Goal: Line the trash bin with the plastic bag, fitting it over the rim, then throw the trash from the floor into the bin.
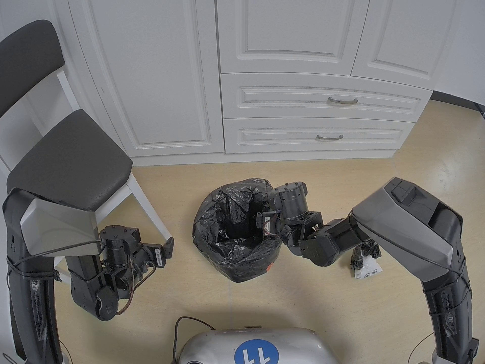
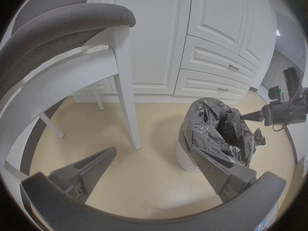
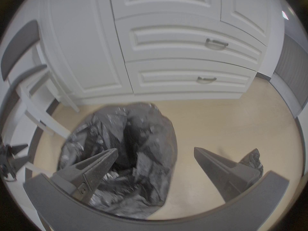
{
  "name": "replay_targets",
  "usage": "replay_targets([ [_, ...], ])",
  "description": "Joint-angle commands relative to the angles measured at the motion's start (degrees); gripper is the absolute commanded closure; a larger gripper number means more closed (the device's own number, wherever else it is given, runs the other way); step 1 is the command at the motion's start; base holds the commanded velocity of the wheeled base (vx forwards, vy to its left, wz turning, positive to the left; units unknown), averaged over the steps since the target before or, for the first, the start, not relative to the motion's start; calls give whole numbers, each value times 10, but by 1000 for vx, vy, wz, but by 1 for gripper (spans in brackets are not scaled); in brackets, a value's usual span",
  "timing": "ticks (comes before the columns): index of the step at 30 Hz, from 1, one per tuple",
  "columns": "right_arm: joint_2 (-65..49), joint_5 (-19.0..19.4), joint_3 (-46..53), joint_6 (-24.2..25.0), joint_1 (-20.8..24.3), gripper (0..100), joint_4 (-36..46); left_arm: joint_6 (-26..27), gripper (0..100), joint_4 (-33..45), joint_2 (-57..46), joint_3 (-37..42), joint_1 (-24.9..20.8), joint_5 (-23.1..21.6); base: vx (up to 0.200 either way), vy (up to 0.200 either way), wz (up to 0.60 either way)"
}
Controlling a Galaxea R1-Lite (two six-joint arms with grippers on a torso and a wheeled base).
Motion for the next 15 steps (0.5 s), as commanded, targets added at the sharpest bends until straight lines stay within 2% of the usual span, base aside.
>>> replay_targets([
  [1,23,-3,-16,-5,-7,0,30,0,0,-1,-6,6,1,1,0,0,0],
  [8,38,-4,-25,-25,-37,0,54,1,0,-1,-14,7,3,1,0,0,0],
  [15,15,-6,-6,-26,-41,0,59,1,0,-1,-19,14,3,3,0,0,0],
])
